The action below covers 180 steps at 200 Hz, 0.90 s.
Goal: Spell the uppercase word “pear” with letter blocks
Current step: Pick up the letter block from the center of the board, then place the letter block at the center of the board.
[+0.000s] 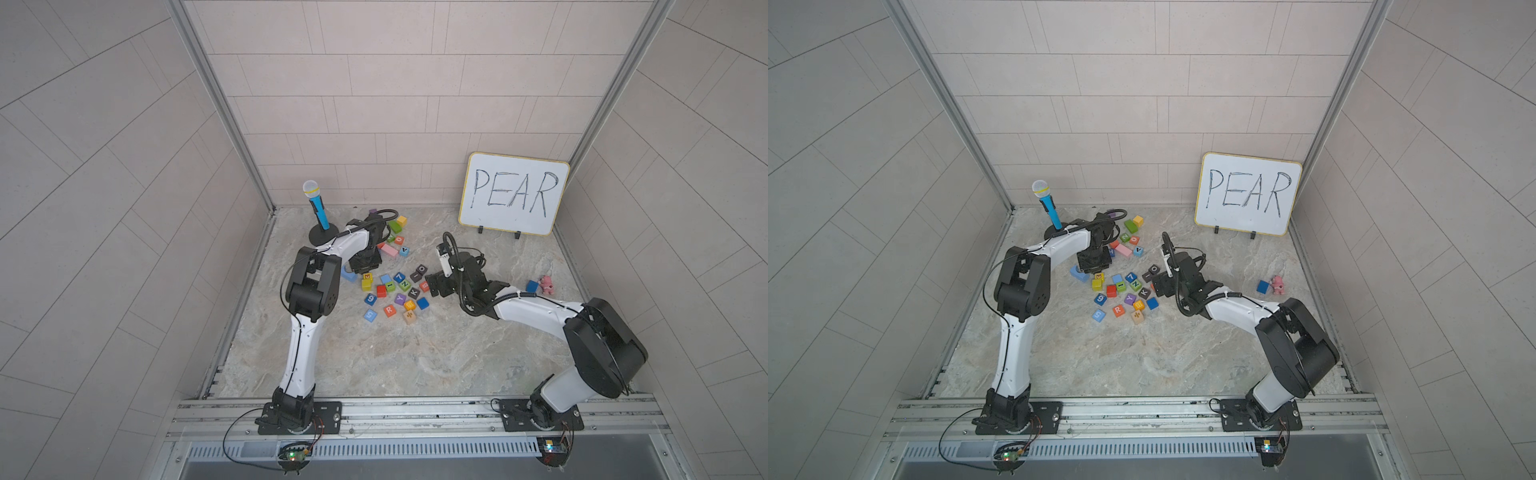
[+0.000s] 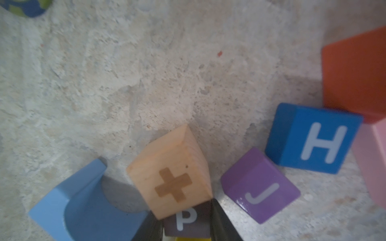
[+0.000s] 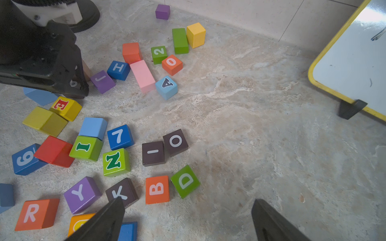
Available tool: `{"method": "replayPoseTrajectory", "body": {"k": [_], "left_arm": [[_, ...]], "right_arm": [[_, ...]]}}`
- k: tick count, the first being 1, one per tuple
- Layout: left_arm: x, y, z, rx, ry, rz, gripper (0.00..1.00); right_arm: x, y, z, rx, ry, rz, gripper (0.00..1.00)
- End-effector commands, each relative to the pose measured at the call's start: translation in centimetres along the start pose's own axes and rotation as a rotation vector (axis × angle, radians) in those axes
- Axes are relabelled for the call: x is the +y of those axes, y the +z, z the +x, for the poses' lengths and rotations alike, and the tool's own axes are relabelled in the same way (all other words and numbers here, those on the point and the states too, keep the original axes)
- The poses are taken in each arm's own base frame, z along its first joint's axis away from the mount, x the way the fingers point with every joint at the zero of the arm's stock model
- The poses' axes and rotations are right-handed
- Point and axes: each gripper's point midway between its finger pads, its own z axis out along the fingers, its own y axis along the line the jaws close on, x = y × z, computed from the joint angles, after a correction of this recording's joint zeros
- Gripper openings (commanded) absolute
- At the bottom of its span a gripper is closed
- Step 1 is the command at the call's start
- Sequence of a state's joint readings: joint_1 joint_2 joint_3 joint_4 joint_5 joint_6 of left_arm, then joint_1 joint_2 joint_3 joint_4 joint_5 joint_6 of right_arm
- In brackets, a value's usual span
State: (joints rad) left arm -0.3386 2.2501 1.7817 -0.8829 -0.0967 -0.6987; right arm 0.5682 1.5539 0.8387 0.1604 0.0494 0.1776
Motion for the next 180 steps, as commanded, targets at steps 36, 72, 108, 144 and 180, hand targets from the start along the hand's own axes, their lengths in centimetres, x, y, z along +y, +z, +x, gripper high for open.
{"method": "replayPoseTrajectory", "body": {"k": [36,72,108,144,180], "left_arm": [[0.4,-0.6,-0.1,-0.005,0.013,-0.011,0.32],[0.0,-2.2,-0.2,-0.021,0.018,0.012,0.29],[-0.7,-4.9,-0.4,-0.062,0.036,0.043,0.28],[-1.5,-7.6,-0.1,-0.098,0.046,0.082,0.26],[-4.0,-10.0,1.4,-0.129,0.079,0.131,0.26]], "right_arm": [[-1.1,-1.0,-1.3,-0.036,0.028,0.051,1.00],[-1.8,-1.8,-3.7,-0.081,0.034,0.080,1.00],[-3.1,-2.1,-6.0,-0.124,0.049,0.123,1.00],[-6.4,-2.5,-7.3,-0.160,0.127,0.188,1.00],[-10.0,-3.2,-6.0,-0.141,0.230,0.260,1.00]]}}
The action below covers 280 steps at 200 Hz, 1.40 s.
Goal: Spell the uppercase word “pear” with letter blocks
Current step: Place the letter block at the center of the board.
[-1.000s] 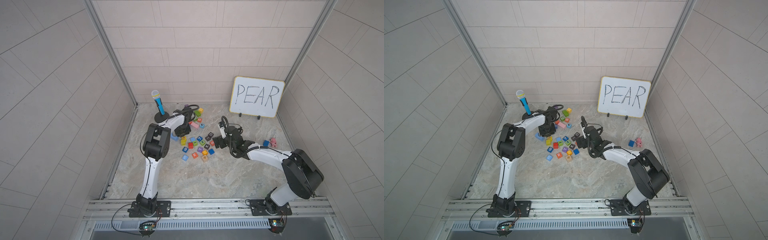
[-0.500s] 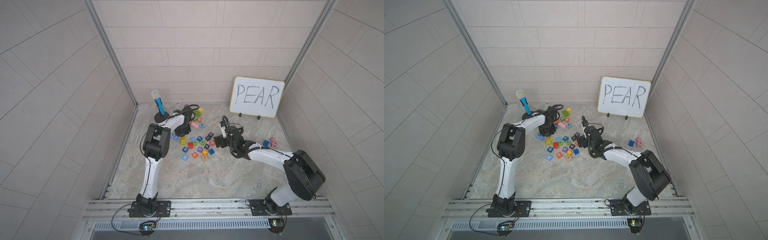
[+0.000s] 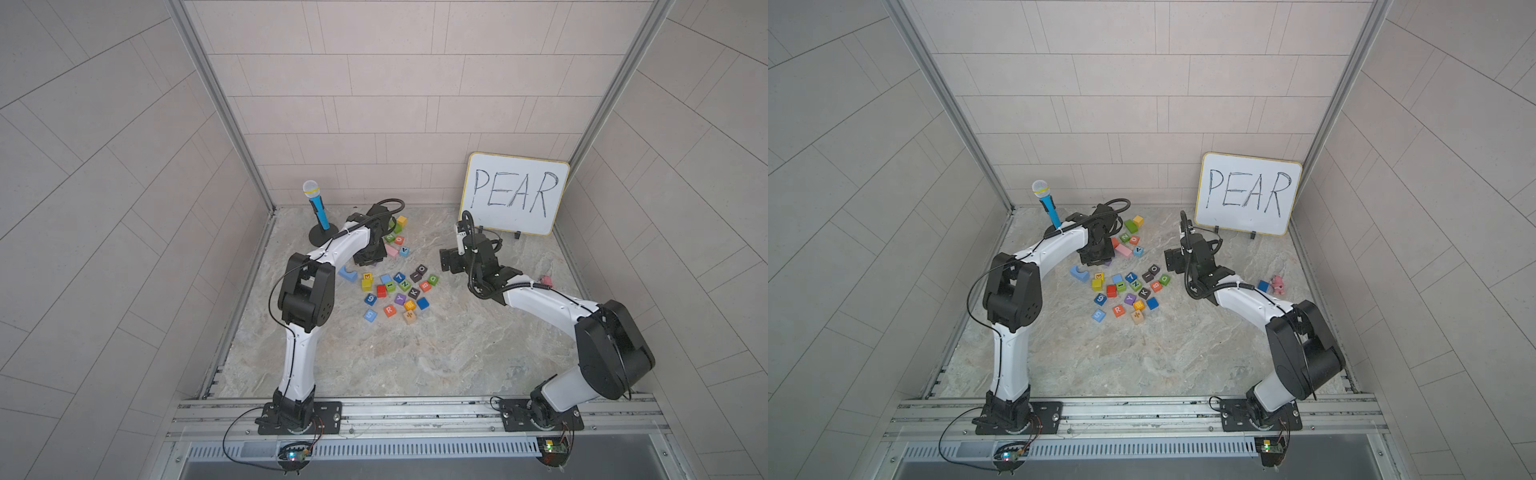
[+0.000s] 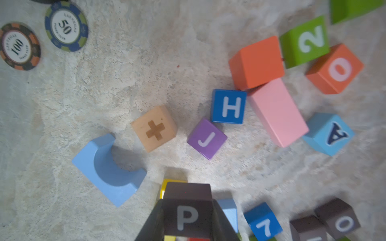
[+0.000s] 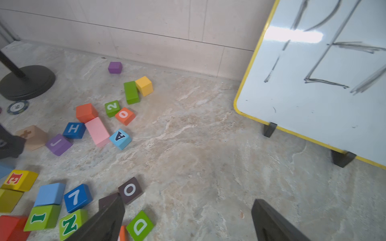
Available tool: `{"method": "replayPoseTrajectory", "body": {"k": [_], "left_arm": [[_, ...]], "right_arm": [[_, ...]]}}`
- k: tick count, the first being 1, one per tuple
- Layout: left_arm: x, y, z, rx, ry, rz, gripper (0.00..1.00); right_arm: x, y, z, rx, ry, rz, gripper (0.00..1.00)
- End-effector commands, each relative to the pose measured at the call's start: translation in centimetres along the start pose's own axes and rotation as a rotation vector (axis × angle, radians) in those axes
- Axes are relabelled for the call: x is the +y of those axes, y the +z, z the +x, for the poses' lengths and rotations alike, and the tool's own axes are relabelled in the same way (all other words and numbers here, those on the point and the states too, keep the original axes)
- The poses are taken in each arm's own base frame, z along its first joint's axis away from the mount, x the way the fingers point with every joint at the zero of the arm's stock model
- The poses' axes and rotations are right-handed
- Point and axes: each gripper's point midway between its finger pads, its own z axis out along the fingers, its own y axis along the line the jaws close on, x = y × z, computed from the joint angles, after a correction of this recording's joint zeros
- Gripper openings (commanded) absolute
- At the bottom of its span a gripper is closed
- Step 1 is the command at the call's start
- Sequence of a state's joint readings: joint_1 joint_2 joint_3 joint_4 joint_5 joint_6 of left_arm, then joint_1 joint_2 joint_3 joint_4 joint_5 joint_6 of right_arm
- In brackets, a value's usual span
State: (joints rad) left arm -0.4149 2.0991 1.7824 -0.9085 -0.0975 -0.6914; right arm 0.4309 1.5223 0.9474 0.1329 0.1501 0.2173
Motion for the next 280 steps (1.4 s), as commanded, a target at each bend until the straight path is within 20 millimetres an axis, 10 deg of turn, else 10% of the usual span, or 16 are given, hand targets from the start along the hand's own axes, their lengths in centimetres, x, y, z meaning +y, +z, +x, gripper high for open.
{"method": "replayPoseTrajectory", "body": {"k": [1,113,280], "left_arm": [[-1.9,-3.0,0.5,-0.033,0.023,0.035,0.26],[-15.8,-3.3,8.4,-0.044,0.200,0.141,0.25],[-30.9,1.3,14.8,-0.151,0.339,0.401,0.23]], "right_arm": [[-2.7,-1.2,-0.6,-0.015,0.094,0.063,1.00],[-9.0,-8.6,11.8,0.127,0.334,0.219,1.00],[-12.4,-8.7,16.8,0.119,0.511,0.281,1.00]]}}
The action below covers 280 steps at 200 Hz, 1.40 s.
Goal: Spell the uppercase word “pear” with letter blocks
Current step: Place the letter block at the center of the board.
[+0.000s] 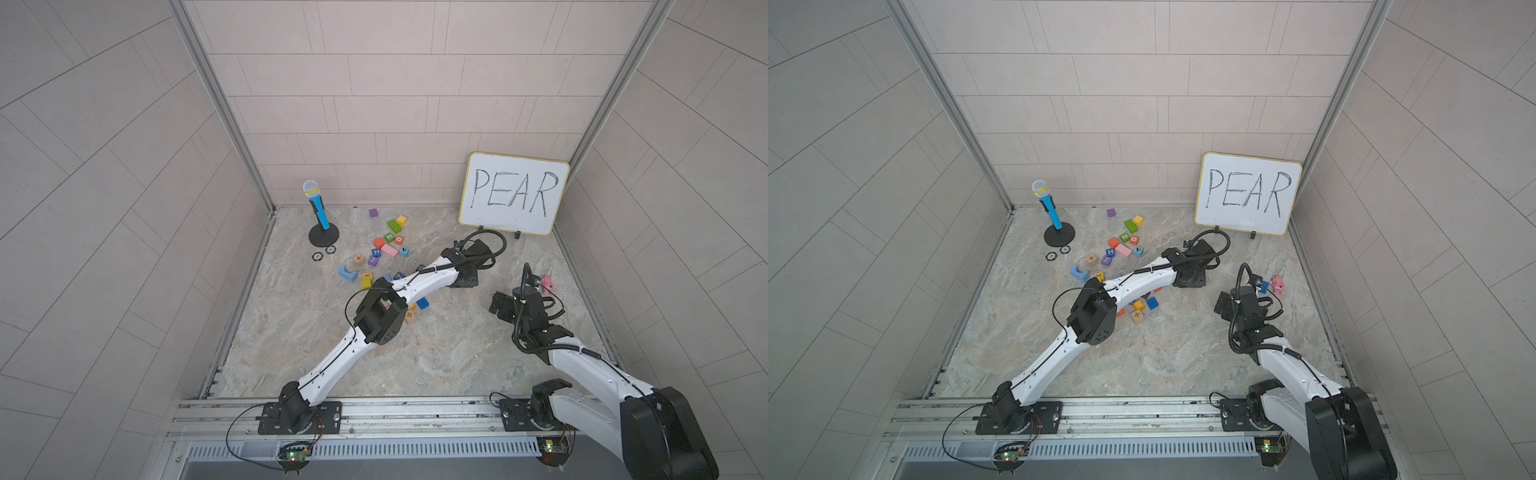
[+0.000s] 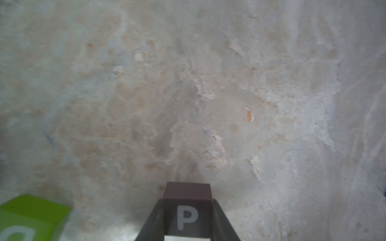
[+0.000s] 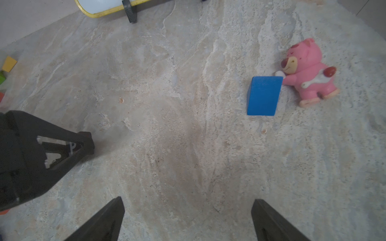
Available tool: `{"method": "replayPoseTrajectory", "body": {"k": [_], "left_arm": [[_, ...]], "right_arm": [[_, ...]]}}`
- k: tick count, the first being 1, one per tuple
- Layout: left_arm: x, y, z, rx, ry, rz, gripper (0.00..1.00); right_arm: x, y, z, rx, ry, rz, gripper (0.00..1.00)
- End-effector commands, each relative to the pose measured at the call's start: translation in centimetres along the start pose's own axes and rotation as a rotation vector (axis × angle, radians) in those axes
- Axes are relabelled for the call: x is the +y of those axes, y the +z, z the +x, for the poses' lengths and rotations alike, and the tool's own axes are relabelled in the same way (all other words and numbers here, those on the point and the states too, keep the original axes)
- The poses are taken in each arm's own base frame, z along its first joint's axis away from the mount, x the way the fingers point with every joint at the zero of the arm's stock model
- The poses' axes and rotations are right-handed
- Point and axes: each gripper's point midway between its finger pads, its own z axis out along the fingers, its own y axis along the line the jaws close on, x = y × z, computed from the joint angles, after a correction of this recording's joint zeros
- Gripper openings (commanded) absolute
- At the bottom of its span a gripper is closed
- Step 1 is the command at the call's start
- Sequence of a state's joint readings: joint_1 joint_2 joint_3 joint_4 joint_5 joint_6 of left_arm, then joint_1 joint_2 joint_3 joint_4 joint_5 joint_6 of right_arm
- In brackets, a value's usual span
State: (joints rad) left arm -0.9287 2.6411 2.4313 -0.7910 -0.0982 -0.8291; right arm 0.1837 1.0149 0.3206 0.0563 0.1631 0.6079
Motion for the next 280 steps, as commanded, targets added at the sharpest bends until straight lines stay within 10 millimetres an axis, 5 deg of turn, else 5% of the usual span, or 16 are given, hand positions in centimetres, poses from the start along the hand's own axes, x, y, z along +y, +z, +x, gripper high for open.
{"method": "replayPoseTrajectory", "body": {"k": [1,190,280], "left_arm": [[-2.4,0.1,-0.6,-0.060,0.050,0.058,0.23],[-2.2,1.6,-0.3,-0.114,0.116,0.005,0.30],[-2.5,1.6,-0.3,-0.119,0.128,0.012,0.43]], "right_arm": [[-0.2,0.0,-0.3,-0.021,0.040,-0.007,1.00],[-0.2,0.6,0.1,-0.022,0.075,-0.030,1.00],[-0.3,0.6,0.0,-0.024,0.079,-0.026,1.00]]}}
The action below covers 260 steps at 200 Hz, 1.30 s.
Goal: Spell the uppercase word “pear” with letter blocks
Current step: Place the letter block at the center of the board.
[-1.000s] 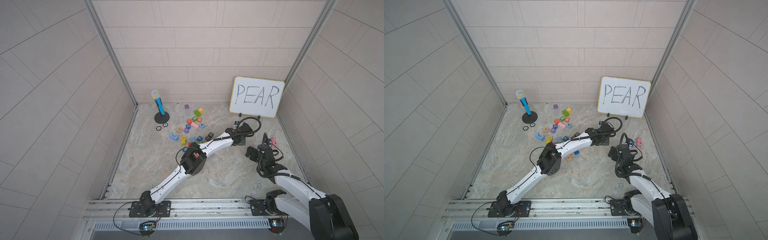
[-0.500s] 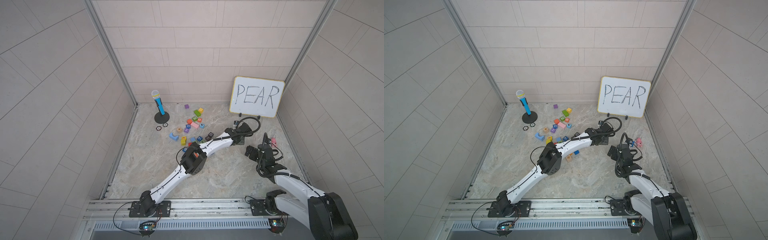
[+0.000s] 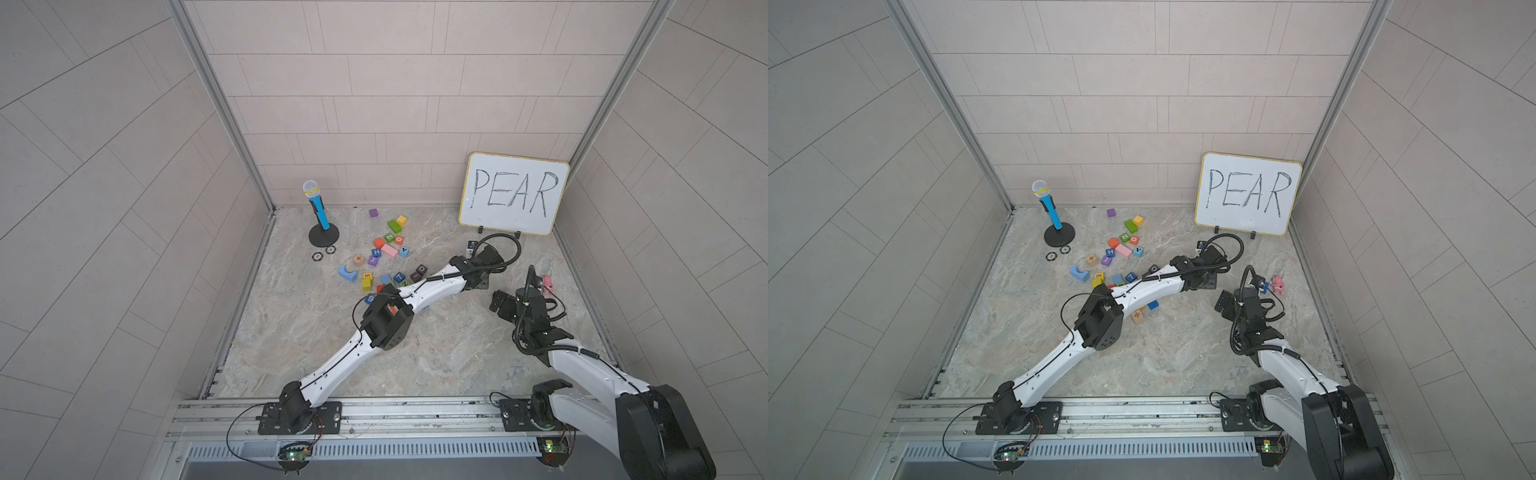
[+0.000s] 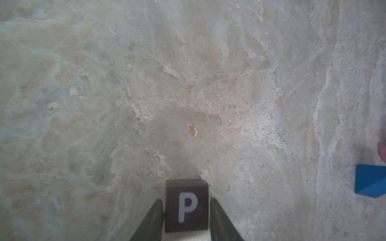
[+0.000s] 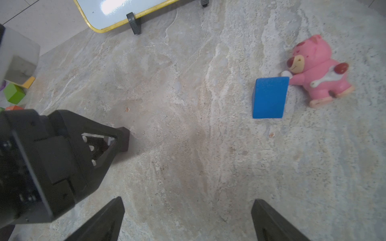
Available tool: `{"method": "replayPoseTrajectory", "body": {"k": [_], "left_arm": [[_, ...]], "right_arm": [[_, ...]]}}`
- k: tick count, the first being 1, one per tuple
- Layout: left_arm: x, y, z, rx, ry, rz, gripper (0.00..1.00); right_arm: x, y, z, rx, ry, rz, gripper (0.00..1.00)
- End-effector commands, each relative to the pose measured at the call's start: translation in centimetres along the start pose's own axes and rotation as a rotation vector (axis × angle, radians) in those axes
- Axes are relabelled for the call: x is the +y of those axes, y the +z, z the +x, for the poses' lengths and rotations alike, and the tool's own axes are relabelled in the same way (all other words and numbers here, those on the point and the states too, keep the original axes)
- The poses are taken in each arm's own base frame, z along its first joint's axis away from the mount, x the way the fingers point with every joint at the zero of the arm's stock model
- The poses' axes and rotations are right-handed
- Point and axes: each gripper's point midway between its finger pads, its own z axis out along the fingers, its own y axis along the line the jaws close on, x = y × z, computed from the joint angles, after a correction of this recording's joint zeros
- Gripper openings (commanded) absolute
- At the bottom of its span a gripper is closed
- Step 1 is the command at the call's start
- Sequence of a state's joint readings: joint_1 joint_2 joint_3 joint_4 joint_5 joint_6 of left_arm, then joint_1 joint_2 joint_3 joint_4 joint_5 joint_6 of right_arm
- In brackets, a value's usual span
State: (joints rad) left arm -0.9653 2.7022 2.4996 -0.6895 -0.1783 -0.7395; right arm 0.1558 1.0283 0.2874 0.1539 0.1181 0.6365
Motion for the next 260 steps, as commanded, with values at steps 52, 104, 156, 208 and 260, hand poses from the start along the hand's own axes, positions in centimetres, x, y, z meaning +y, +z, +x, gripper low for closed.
{"method": "replayPoseTrajectory", "body": {"k": [52,104,156,208,260], "left_arm": [[0.1,0.6,0.8,0.010,0.038,-0.010,0.44],[-0.5,0.0,0.7,0.022,-0.024,0.022,0.44],[-0.2,-0.3,0.8,0.019,-0.054,0.019,0.45],[-0.8,-0.3,0.8,0.026,-0.074,0.049,0.45],[-0.9,-0.3,1.1,0.040,-0.088,0.057,0.45]], "right_arm": [[-0.8,-0.2,0.0,-0.009,0.017,0.027,1.00],[-0.8,-0.1,0.1,-0.007,0.014,0.031,1.00],[-0.9,-0.1,0.2,-0.004,0.016,0.033,1.00],[-1.0,-0.1,0.2,-0.003,0.016,0.035,1.00],[-1.1,0.0,0.4,0.000,0.018,0.036,1.00]]}}
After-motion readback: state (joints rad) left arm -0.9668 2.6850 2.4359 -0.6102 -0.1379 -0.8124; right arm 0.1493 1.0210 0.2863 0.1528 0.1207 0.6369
